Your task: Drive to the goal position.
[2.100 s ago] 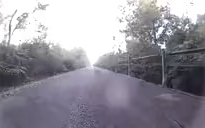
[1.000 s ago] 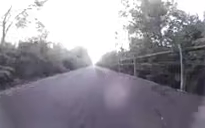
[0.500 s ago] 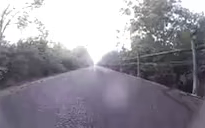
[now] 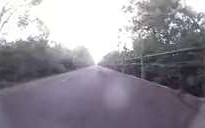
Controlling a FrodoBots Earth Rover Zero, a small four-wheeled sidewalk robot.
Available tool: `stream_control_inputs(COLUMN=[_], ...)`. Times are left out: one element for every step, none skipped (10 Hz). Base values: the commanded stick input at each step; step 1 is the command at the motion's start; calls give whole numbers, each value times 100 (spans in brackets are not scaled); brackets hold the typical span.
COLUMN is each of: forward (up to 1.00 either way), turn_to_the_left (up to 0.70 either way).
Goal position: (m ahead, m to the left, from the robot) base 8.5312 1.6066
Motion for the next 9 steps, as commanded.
stream_control_inputs(forward=[100,100,100,100,100,100,100,100,100], turn_to_the_left=[0,0,0,0,0,0,0,0,0])
